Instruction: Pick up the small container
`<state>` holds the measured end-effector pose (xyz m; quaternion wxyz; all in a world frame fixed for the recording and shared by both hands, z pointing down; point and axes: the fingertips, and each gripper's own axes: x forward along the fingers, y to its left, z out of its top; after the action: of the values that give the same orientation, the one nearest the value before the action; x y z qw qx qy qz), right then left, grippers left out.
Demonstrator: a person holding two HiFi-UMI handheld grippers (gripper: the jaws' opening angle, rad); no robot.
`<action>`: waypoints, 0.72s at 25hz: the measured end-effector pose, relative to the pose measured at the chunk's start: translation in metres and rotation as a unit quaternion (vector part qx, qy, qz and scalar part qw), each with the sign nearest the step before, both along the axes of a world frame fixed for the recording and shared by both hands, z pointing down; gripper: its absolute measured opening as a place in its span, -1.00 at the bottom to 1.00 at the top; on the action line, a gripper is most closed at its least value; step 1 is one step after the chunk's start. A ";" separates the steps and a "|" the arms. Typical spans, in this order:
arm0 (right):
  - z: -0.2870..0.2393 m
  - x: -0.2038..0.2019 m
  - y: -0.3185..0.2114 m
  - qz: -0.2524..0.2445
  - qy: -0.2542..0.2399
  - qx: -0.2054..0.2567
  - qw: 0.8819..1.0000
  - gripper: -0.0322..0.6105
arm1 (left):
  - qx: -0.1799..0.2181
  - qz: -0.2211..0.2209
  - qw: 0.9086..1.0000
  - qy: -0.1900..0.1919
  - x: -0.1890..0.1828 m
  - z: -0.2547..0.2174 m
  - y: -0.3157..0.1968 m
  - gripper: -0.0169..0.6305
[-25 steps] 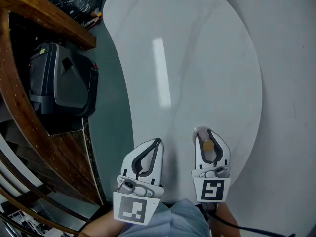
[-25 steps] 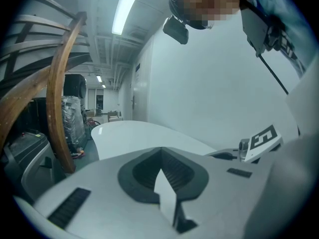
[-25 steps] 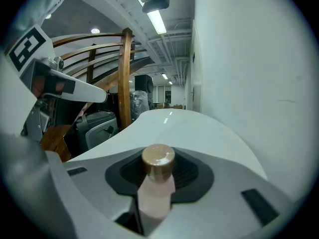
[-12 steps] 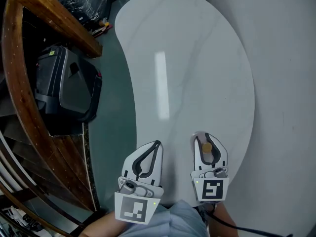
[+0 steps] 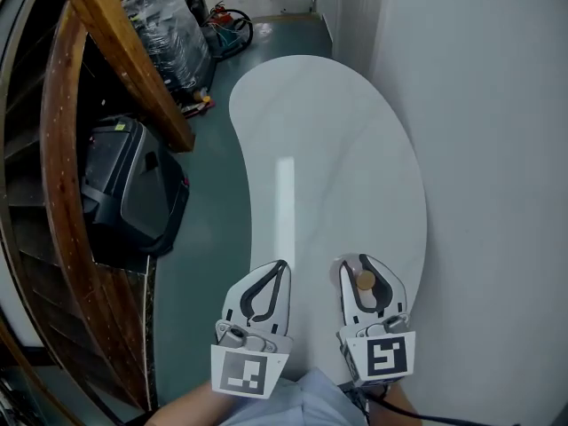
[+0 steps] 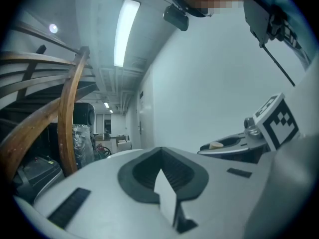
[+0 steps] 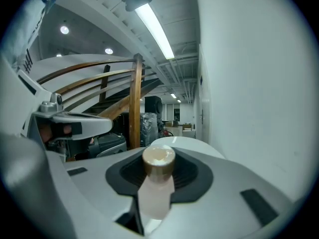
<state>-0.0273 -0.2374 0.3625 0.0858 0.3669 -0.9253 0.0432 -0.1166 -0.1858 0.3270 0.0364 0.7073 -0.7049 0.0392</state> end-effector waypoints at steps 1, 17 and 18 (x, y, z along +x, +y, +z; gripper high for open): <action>-0.009 0.002 0.001 0.001 0.001 -0.001 1.000 -0.57 | 0.011 -0.003 1.000 -0.002 0.001 -0.008 0.000 -0.94; -0.064 0.008 0.039 -0.045 -0.024 0.059 0.997 -0.57 | 0.091 -0.029 0.995 -0.027 0.013 -0.061 0.031 -0.95; -0.064 0.006 0.040 -0.045 -0.024 0.058 0.997 -0.57 | 0.093 -0.030 0.995 -0.028 0.012 -0.062 0.032 -0.95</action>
<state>-0.0209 -0.1970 0.2980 0.0434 0.3284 -0.9435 -0.0059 -0.1043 -0.1534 0.2653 -0.0475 0.6848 -0.7271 -0.0078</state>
